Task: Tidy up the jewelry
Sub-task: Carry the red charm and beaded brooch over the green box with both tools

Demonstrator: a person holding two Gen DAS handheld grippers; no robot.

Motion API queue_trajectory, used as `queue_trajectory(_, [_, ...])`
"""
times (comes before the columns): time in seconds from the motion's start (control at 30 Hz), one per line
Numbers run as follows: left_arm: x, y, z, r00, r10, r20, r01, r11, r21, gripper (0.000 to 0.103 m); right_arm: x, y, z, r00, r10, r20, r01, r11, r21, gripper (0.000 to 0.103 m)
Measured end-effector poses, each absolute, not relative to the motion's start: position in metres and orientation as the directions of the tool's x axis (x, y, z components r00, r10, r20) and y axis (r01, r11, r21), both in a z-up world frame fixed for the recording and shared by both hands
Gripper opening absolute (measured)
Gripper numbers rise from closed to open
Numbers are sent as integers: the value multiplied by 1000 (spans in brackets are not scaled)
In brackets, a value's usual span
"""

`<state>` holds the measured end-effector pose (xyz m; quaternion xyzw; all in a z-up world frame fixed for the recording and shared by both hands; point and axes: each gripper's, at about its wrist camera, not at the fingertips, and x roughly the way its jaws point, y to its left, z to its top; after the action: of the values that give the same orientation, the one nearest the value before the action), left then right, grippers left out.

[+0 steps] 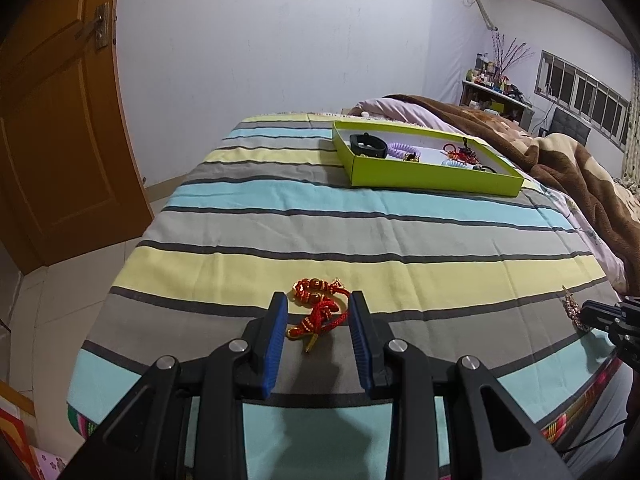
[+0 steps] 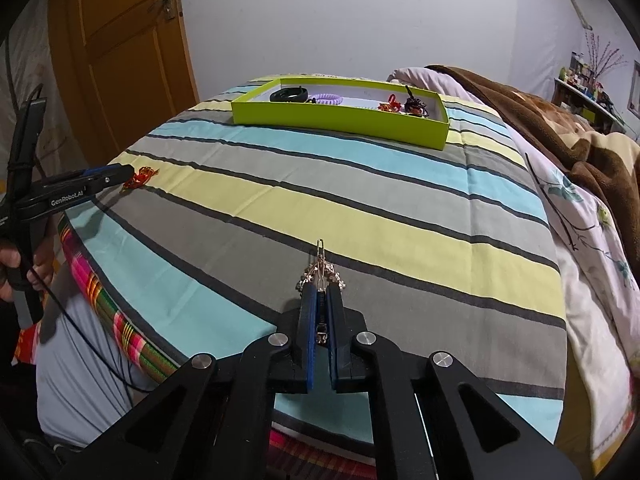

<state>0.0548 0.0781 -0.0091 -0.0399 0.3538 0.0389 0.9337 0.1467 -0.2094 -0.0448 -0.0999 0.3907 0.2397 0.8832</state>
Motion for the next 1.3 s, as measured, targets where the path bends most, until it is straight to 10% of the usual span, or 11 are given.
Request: queue_trajectory(1.3, [65,50,3,764,-24,-645,-24,998,-65,11,162,-210,-29,615,361,-701,-475,879,35,4])
